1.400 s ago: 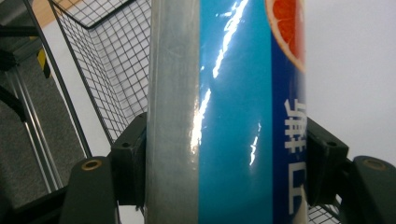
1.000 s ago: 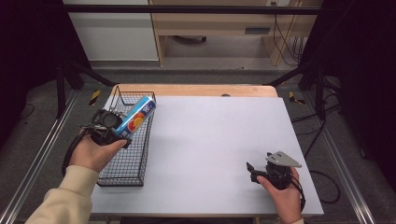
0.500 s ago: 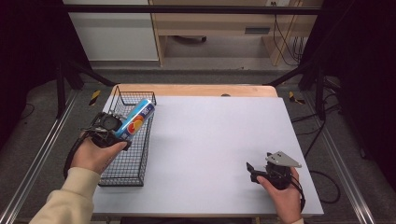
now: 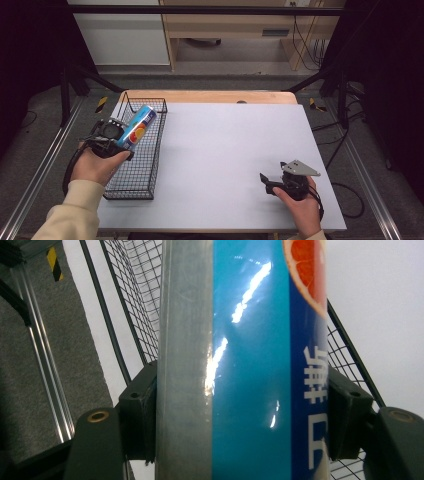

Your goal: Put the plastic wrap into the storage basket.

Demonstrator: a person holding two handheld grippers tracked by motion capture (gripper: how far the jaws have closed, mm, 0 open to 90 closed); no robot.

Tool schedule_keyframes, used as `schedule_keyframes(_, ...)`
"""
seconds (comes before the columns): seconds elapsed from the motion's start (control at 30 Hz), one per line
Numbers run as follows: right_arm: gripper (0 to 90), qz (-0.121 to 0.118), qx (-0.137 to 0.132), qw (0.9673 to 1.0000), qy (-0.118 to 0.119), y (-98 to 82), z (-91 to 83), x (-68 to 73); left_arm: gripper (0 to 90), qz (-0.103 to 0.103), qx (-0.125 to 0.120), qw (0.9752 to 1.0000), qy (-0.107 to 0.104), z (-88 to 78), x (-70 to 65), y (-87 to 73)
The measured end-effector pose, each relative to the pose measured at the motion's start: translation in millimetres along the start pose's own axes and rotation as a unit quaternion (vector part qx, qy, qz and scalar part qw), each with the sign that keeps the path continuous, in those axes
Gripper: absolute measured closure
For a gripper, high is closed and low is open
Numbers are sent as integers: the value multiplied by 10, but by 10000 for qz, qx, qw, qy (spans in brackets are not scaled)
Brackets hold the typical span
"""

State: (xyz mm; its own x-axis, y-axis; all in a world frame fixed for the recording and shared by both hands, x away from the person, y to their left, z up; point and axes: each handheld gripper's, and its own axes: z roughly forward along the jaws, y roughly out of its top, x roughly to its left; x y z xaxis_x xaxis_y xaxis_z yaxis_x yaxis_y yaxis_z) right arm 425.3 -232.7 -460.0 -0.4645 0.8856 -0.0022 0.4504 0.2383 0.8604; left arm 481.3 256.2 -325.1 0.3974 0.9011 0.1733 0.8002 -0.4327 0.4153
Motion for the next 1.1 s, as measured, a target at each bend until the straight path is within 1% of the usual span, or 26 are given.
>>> schedule_keyframes(0.07, 148, -15, -15, 10000, 14, 11, -2, 8, 319, -13, 2, 10000, -3, 0, -20, -8)
schedule_keyframes(0.1, 148, -108, -30, 9999, 37, 24, -3, 34, 319, -11, 47, 10000, -35, 20, -58, -12)
schedule_keyframes(0.13, 148, -143, -3, 9999, 56, 23, -3, 46, 319, -13, 65, 10000, -30, 38, -77, -8)
schedule_keyframes(0.23, 147, -151, -12, 9999, 43, 32, -21, 72, 319, -16, 93, 9999, -34, 76, -117, 7)
schedule_keyframes(0.33, 147, -180, -10, 9998, 30, 32, -20, 77, 319, -41, 119, 9999, -65, 84, -127, 12)
schedule_keyframes(0.37, 148, -179, -5, 9998, 35, 31, -19, 78, 319, -24, 154, 9999, -29, 85, -137, 24)
schedule_keyframes(0.47, 148, -175, 9, 9998, 50, 31, -13, 75, 319, -31, 159, 9999, -13, 93, -137, 34)
schedule_keyframes(0.5, 147, -168, 15, 9998, 50, 31, -9, 76, 319, -47, 181, 9998, -25, 102, -135, 39)
schedule_keyframes(0.6, 148, -180, 29, 9998, 86, 28, 2, 69, 319, -62, 274, 9996, 31, 143, -131, 60)
schedule_keyframes(0.67, 148, -198, 24, 9998, 93, 29, 3, 70, 319, -59, 290, 9996, 46, 149, -128, 64)
schedule_keyframes(0.83, 147, -215, 52, 9997, 103, 27, 9, 86, 319, -180, 361, 9992, 55, 185, -106, 67)
schedule_keyframes(1.0, 148, -193, 72, 9997, 104, 25, 12, 87, 319, -196, 412, 9989, 55, 227, -94, 59)
schedule_keyframes(1.1, 148, -205, 84, 9997, 119, 26, 14, 86, 319, -258, 447, 9987, 26, 254, -58, 56)
